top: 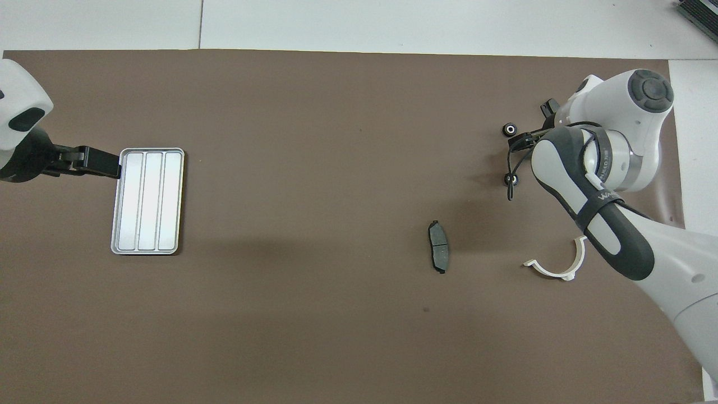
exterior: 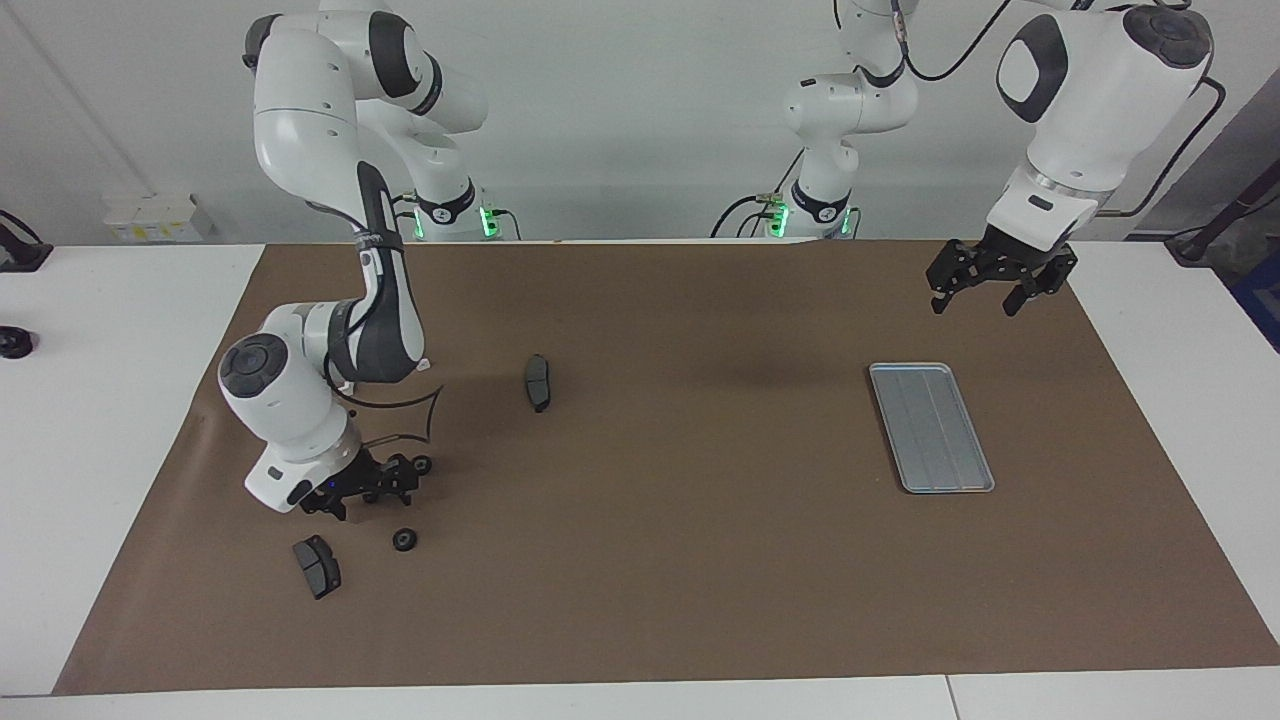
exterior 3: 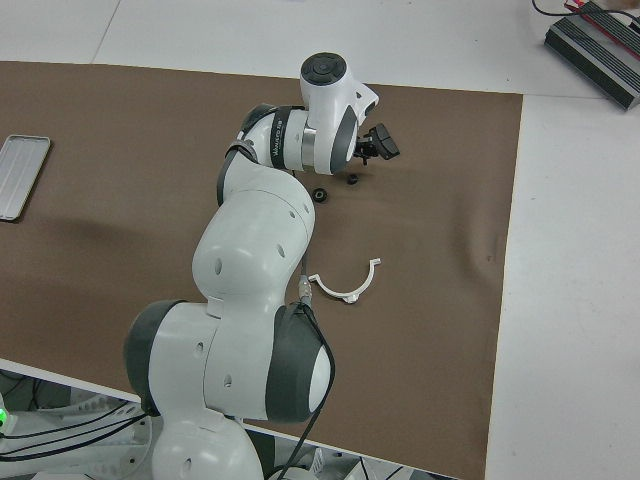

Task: Pick bearing gear from pile to tray
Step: 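Grasp one black bearing gear with the right gripper and lift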

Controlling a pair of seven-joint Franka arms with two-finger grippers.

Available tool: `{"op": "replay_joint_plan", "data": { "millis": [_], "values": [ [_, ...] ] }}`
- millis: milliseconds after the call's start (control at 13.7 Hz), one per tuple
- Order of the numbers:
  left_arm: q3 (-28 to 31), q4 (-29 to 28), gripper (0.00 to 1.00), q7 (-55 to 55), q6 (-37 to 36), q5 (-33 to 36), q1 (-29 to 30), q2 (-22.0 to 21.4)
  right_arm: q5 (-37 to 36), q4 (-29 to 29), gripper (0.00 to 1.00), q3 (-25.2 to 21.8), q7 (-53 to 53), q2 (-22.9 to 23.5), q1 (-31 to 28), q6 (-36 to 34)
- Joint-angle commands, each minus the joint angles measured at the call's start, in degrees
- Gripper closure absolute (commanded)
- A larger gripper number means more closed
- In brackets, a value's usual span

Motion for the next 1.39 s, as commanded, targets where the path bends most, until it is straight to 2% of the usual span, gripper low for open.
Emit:
{"op": "replay_joint_plan", "data": {
  "millis": [0,729,1021,1313],
  "values": [
    [-0.4,-1.6,0.0,-0.2,-0.1,-0.3,0.8,-1.6,0.2,1.5,0.0,0.3,-2.0,1.2,-0.2,0.6],
    [-0.4,-1.6,0.0,-0.2,-0.1,-0.3,0.8,-1.6,-1.2,4.5,0.0,0.4,-2.0,4.4,2.5,4.1],
    [-0.4,-1.6,0.0,-0.2,-0.1,-0.3,0.8,-1.6,-2.5,4.9,0.17,0.4,-1.8,4.5,2.7,4.3],
    [-0.4,-1.6,0.0,-0.2,-0.1,-0.3,0.8,-1.6,-2.4,4.9,0.26,0.4,-1.4,4.4,2.7,4.4]
  ]
}}
